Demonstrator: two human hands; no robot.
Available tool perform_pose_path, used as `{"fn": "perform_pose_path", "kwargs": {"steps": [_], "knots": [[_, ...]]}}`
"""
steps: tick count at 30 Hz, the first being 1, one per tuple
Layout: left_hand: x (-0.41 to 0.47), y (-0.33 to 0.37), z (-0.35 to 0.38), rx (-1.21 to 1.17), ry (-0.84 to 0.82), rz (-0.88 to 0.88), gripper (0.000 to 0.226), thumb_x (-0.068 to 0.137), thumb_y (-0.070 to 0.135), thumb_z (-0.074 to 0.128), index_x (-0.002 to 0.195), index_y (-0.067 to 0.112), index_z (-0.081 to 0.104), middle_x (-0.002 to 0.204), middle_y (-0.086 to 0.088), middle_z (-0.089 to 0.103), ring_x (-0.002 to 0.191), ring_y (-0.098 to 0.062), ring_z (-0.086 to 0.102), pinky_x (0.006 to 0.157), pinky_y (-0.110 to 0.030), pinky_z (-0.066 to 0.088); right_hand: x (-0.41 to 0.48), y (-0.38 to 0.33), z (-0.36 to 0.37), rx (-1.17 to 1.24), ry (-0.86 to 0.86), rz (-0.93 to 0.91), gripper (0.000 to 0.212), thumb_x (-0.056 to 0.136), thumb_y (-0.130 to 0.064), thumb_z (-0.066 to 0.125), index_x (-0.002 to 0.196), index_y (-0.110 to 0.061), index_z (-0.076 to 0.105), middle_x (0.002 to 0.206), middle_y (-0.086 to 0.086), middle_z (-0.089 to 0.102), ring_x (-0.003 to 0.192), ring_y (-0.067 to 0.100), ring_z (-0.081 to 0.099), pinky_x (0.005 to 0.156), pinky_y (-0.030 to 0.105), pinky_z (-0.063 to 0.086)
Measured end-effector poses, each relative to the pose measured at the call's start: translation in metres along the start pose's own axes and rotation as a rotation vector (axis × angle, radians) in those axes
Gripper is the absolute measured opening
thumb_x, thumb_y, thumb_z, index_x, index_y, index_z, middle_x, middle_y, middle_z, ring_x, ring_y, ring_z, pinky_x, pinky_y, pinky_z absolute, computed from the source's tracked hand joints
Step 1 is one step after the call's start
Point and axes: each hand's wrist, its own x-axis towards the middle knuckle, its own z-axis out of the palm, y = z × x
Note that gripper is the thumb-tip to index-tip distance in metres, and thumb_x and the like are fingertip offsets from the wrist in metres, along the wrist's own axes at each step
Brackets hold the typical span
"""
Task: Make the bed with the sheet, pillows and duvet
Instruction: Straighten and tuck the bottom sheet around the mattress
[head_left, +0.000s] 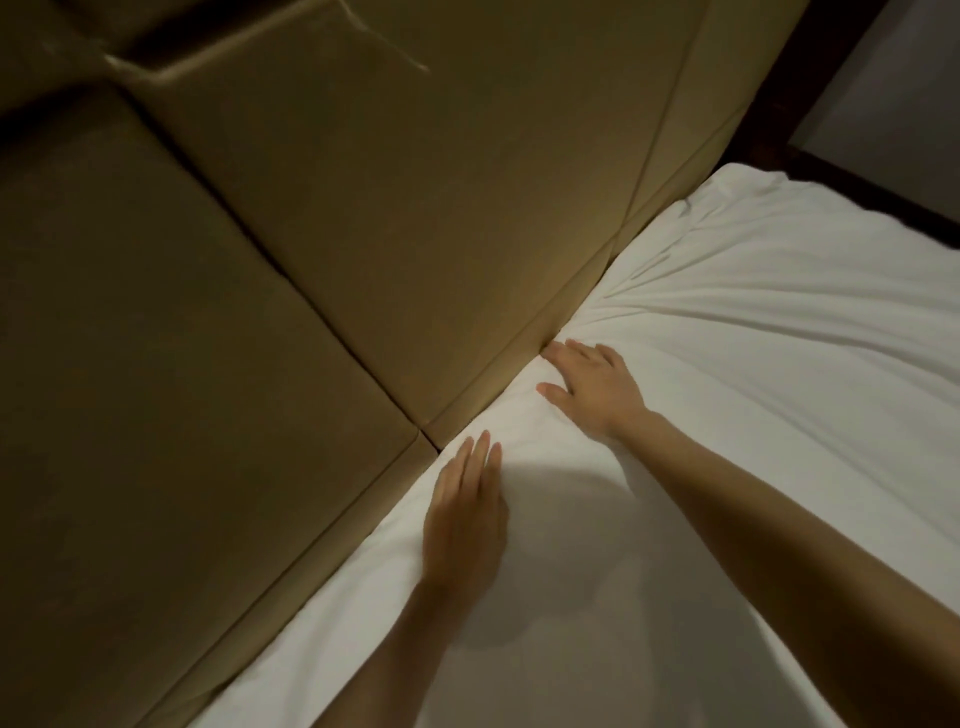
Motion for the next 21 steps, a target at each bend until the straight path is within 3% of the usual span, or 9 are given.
{"fn": "perform_pose_path", "kwargs": {"steps": [3, 6, 8, 10, 12, 14, 17, 19, 21], "knots": [[0.014, 0.008, 0.004, 0.009, -0.017, -0.024, 0.046, 0.091, 0.026, 0.054, 0.133, 0.008, 0.053, 0.140, -0.012, 0.051, 0.126, -0.027, 0.052, 0.103, -0.038, 0.043, 0.016, -0.002, -0.010, -0.184, -0.127, -0.037, 0.056, 0.095, -0.055, 0.029, 0.142, -0.024, 0.037, 0.150, -0.003, 0.037, 0.143, 0.017, 0.023, 0.119, 0.043, 0.010], [0.035, 0.018, 0.007, 0.019, -0.068, -0.102, 0.050, 0.097, 0.036, 0.035, 0.137, 0.011, 0.049, 0.135, -0.011, 0.056, 0.119, -0.026, 0.057, 0.101, -0.037, 0.044, 0.032, -0.004, -0.010, -0.102, -0.212, -0.009, 0.055, 0.094, -0.052, 0.033, 0.137, -0.022, 0.047, 0.147, -0.002, 0.040, 0.142, 0.017, 0.023, 0.118, 0.042, 0.009], [0.045, 0.021, 0.010, 0.012, -0.094, -0.137, 0.052, 0.097, 0.036, 0.028, 0.139, 0.010, 0.047, 0.129, -0.010, 0.059, 0.111, -0.025, 0.060, 0.097, -0.035, 0.047, 0.035, 0.005, -0.016, 0.147, -0.206, 0.027, 0.041, 0.092, -0.039, 0.048, 0.126, -0.019, 0.059, 0.135, 0.001, 0.052, 0.131, 0.018, 0.039, 0.114, 0.036, 0.023], [0.049, 0.020, 0.012, -0.009, -0.114, -0.159, 0.053, 0.098, 0.035, 0.026, 0.140, 0.009, 0.045, 0.127, -0.011, 0.060, 0.108, -0.026, 0.060, 0.095, -0.034, 0.047, 0.035, 0.012, -0.024, 0.642, -0.183, 0.162, 0.025, 0.087, -0.016, 0.057, 0.109, -0.012, 0.068, 0.104, 0.003, 0.064, 0.097, 0.015, 0.058, 0.090, 0.029, 0.043], [0.053, 0.017, 0.012, -0.012, -0.135, -0.150, 0.053, 0.098, 0.033, 0.025, 0.140, 0.008, 0.044, 0.123, -0.013, 0.060, 0.104, -0.028, 0.061, 0.092, -0.036, 0.048, 0.030, 0.014, -0.034, 1.099, -0.075, 0.298, 0.017, 0.082, 0.004, 0.057, 0.089, -0.006, 0.069, 0.069, 0.004, 0.062, 0.061, 0.011, 0.055, 0.062, 0.026, 0.040], [0.058, 0.014, 0.015, 0.007, -0.142, -0.125, 0.051, 0.097, 0.030, 0.028, 0.138, 0.005, 0.046, 0.113, -0.015, 0.063, 0.094, -0.031, 0.062, 0.082, -0.037, 0.051, 0.023, 0.027, -0.041, 1.229, 0.028, 0.356, 0.020, 0.080, 0.010, 0.053, 0.083, -0.004, 0.067, 0.065, 0.003, 0.060, 0.052, 0.010, 0.051, 0.053, 0.024, 0.035], [0.068, 0.012, 0.011, -0.033, -0.181, -0.119, 0.046, 0.099, 0.020, 0.037, 0.141, 0.002, 0.041, 0.114, -0.021, 0.060, 0.099, -0.037, 0.060, 0.084, -0.041, 0.049, -0.006, 0.075, -0.068, 0.881, 0.126, 0.384, 0.029, 0.081, 0.006, 0.048, 0.101, -0.007, 0.065, 0.094, 0.007, 0.066, 0.071, 0.007, 0.067, 0.064, 0.022, 0.050], [0.071, 0.016, 0.005, -0.090, -0.298, -0.135, 0.048, 0.101, 0.018, 0.035, 0.146, 0.004, 0.030, 0.128, -0.022, 0.053, 0.113, -0.038, 0.053, 0.095, -0.043, 0.043, -0.034, 0.121, -0.095, 0.358, 0.098, 0.379, 0.029, 0.082, -0.010, 0.049, 0.108, -0.006, 0.062, 0.109, 0.015, 0.065, 0.100, 0.028, 0.064, 0.080, 0.030, 0.049], [0.078, 0.022, -0.004, -0.118, -0.374, -0.225, 0.049, 0.101, 0.022, 0.031, 0.148, 0.008, 0.027, 0.137, -0.019, 0.047, 0.120, -0.037, 0.049, 0.097, -0.044, 0.041, -0.065, 0.163, -0.117, 0.167, 0.073, 0.513, 0.035, 0.088, -0.016, 0.048, 0.120, -0.005, 0.056, 0.120, 0.019, 0.060, 0.110, 0.038, 0.056, 0.086, 0.034, 0.043]]}}
